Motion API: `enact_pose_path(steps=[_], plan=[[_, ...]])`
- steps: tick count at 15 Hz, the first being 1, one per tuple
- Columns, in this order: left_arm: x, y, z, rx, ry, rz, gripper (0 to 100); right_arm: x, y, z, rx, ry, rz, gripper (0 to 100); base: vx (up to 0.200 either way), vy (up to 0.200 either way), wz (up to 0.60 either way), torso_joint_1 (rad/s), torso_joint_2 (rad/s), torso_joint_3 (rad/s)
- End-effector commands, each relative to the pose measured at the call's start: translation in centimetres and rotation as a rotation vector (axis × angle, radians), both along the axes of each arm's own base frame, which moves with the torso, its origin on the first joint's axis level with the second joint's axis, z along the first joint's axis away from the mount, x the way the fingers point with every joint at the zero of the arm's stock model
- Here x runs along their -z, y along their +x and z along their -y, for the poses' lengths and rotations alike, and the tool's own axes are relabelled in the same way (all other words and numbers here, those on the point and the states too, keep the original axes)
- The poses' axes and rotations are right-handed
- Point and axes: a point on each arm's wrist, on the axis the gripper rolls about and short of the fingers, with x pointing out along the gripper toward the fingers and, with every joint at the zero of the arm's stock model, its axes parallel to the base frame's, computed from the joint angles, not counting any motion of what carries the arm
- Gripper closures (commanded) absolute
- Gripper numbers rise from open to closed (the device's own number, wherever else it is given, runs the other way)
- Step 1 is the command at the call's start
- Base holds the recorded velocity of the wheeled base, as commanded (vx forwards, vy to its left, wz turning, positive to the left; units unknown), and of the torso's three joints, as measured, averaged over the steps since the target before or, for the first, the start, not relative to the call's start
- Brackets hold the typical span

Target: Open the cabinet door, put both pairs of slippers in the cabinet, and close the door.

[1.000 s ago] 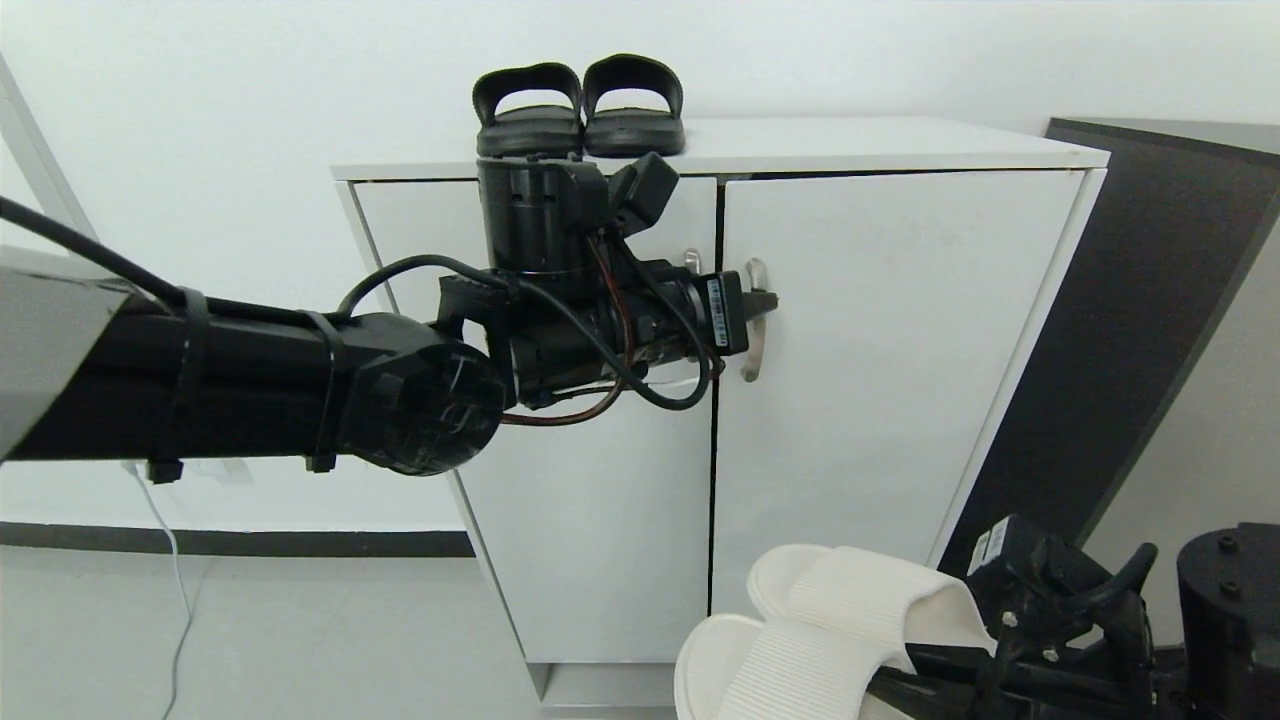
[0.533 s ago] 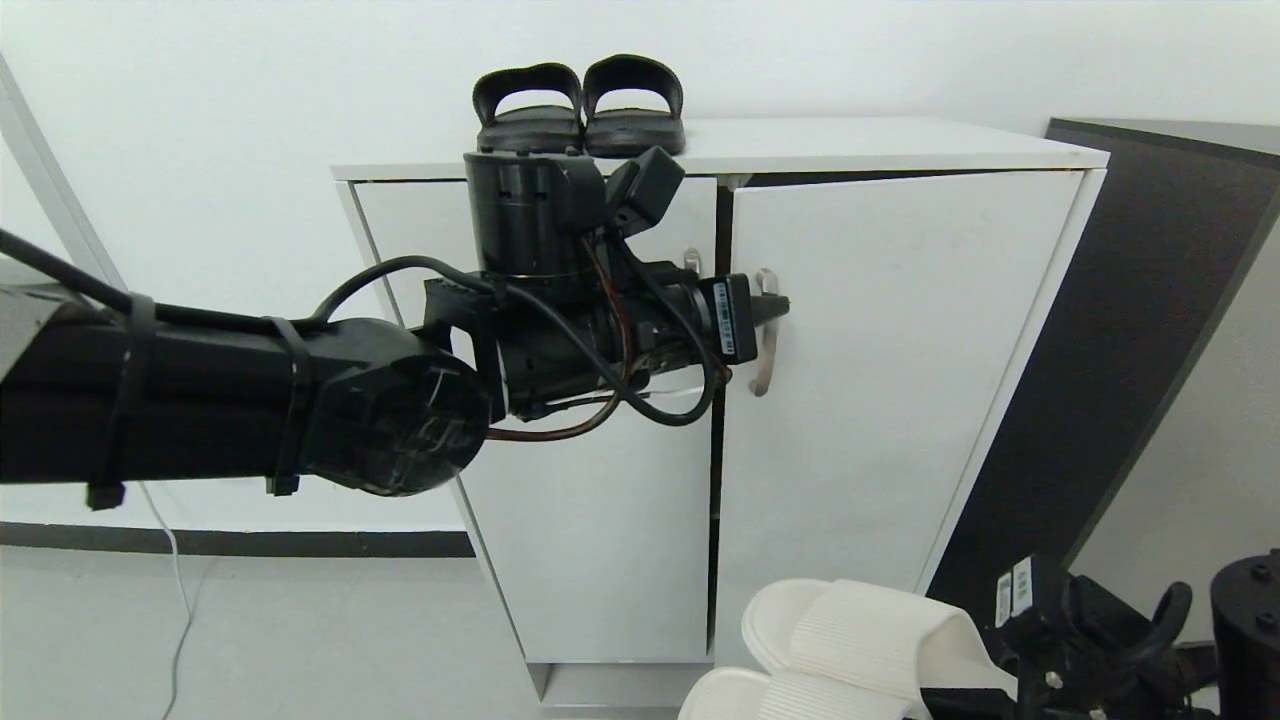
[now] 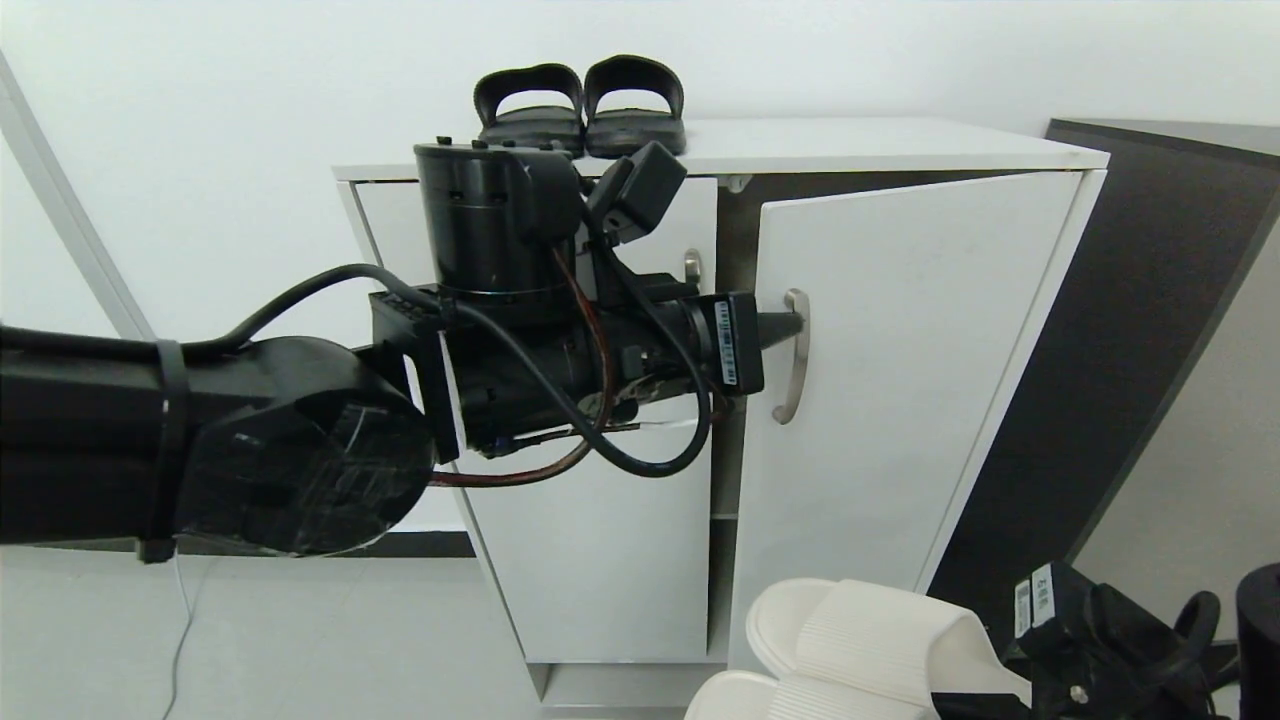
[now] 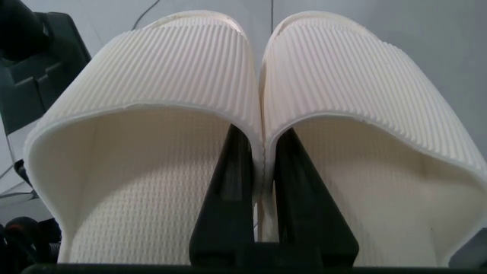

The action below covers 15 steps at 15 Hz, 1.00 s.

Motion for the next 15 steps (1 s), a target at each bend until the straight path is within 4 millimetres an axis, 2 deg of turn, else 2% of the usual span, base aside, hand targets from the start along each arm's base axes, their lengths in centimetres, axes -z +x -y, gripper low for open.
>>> enact_pose_path(steps=[1, 4, 8, 9, 11, 15], plan=[[-0.5, -1.4, -1.0, 0.005, -0.005, 0.005, 100, 0.1, 0.1, -0.1, -0.002, -0.003, -0.003, 100, 0.0, 0.0, 0.0, 0.0, 0.0, 0.0], [-1.0, -3.9, -2.4, 0.025, -0.011, 0.012, 100, 0.1, 0.1, -0.2, -0.002, -0.005, -0.005, 100, 0.0, 0.0, 0.0, 0.0, 0.0, 0.0], [-1.2, -7.0, -5.2, 0.031, -0.029, 0.014, 100, 0.2, 0.2, -0.3, 0.0, -0.01, -0.009, 100, 0.0, 0.0, 0.0, 0.0, 0.0, 0.0], [-1.2, -7.1, -5.4, 0.031, -0.03, 0.012, 100, 0.3, 0.2, -0.3, 0.0, -0.011, -0.01, 100, 0.0, 0.0, 0.0, 0.0, 0.0, 0.0], [-0.6, -6.0, -5.2, 0.009, -0.014, -0.004, 100, 0.3, 0.2, -0.3, -0.002, -0.011, -0.01, 100, 0.0, 0.0, 0.0, 0.0, 0.0, 0.0], [0.4, -2.1, -3.9, -0.049, -0.058, 0.01, 100, 0.4, 0.2, -0.3, -0.002, -0.015, -0.012, 100, 0.0, 0.0, 0.0, 0.0, 0.0, 0.0]])
